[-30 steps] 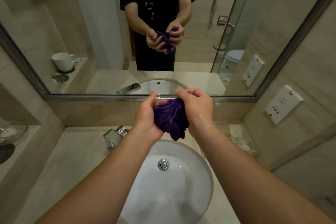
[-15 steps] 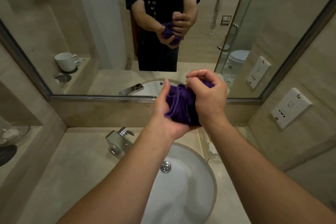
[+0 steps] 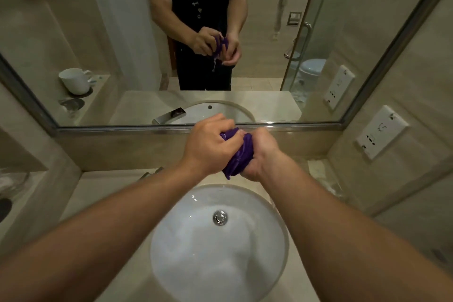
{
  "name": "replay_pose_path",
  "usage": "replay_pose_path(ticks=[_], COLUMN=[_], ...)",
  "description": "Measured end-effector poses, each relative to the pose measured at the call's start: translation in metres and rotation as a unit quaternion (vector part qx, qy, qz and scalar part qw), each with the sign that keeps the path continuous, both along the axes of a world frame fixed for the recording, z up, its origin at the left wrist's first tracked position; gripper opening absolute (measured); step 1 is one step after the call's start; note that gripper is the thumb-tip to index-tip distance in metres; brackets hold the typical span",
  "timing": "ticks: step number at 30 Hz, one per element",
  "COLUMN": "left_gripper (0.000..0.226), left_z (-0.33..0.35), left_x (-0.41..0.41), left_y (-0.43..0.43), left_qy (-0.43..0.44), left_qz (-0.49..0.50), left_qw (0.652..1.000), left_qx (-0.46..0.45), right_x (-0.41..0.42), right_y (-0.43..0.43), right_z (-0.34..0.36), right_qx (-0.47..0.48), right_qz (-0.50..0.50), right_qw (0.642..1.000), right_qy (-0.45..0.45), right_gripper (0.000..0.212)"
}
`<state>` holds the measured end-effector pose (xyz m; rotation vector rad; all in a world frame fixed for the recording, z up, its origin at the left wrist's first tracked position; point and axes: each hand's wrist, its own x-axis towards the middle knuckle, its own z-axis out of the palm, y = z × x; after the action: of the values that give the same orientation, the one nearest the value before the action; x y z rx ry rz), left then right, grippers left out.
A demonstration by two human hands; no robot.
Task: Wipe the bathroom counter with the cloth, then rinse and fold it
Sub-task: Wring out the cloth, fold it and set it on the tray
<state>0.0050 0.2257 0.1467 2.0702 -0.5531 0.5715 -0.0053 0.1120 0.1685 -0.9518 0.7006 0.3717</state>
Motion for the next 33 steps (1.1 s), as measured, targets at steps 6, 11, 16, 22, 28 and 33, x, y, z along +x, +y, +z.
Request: replay_pose_path(ticks=[6, 11, 16, 22, 28, 33], left_gripper=[0.035, 0.037, 0.034, 0.029, 0.029, 0.03], left_z=[0.002, 0.0, 0.006, 0.018, 0.024, 0.023], left_x=[0.007, 0.009, 0.005, 0.001, -0.002, -0.002], left_y=[0.02, 0.029, 0.036, 0.024, 0.019, 0.025], left_qy=[-0.035, -0.027, -0.015, -0.038, -0.035, -0.004], left_qz=[-0.089, -0.098, -0.092, -0.022, 0.025, 0.03], left_qw=[0.984, 0.976, 0.967, 0.932, 0.921, 0.938], left_qx=[0.151, 0.192, 0.236, 0.359, 0.388, 0.347], right_x=[-0.008, 0.001, 0.001, -0.001, -0.003, -0.005], right_y=[0.011, 0.022, 0.03, 0.031, 0.036, 0.034], right_z=[-0.008, -0.019, -0.02, -0.017, -0.008, -0.016], right_qx=[-0.005, -0.048, -0.051, -0.051, -0.03, 0.021], right_qz=[0.038, 0.03, 0.012, -0.034, -0.076, -0.074], right_qw=[0.999, 0.997, 0.997, 0.994, 0.991, 0.995], right_qy=[0.038, 0.06, 0.063, 0.087, 0.105, 0.068], right_gripper=[0.048, 0.049, 0.047, 0.04, 0.032, 0.04])
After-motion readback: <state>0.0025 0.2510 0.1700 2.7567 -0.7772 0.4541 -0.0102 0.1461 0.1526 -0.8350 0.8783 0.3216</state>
